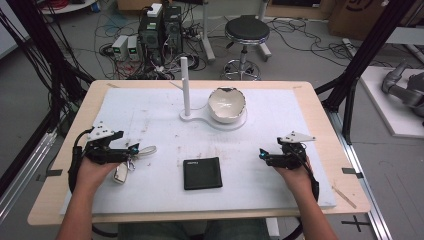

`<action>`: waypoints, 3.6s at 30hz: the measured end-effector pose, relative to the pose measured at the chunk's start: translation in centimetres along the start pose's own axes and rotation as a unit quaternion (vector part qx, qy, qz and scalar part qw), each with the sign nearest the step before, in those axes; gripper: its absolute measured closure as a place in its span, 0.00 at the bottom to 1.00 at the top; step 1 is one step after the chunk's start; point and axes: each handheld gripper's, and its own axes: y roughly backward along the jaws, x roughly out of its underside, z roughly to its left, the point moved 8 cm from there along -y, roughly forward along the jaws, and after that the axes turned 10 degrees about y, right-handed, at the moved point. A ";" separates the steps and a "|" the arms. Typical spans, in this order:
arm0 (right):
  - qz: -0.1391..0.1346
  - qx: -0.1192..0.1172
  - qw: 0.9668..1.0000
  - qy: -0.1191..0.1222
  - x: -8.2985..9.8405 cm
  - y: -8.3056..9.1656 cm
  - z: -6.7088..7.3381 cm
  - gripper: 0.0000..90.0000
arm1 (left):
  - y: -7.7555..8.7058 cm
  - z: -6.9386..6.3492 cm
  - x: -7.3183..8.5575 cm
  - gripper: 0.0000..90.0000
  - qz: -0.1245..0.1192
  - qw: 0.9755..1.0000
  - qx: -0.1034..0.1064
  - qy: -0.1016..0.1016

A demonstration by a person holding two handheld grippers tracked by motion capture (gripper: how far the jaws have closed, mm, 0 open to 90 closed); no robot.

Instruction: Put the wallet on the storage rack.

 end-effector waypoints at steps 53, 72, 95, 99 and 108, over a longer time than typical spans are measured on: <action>0.061 -0.175 0.981 0.064 -3.4 -4.5 15.1 0.19 | 0.2 0.4 -0.1 0.24 0.000 1.000 -0.008 -0.003; 0.053 -0.226 0.972 0.036 -2.9 -3.9 15.7 0.53 | 0.2 0.1 -0.2 0.24 0.001 1.000 -0.008 -0.012; 0.028 -0.245 0.969 0.015 -3.9 -2.8 15.6 0.95 | 0.8 0.2 -0.8 0.24 -0.018 0.999 -0.017 -0.024; -0.001 -0.236 0.971 0.036 -5.0 -2.0 15.5 0.95 | 0.9 0.3 -0.8 0.24 -0.020 0.999 -0.018 -0.023; -0.038 -0.181 0.981 0.061 -7.4 -0.4 13.2 0.96 | 1.3 0.4 -1.1 0.25 -0.030 0.999 -0.018 -0.020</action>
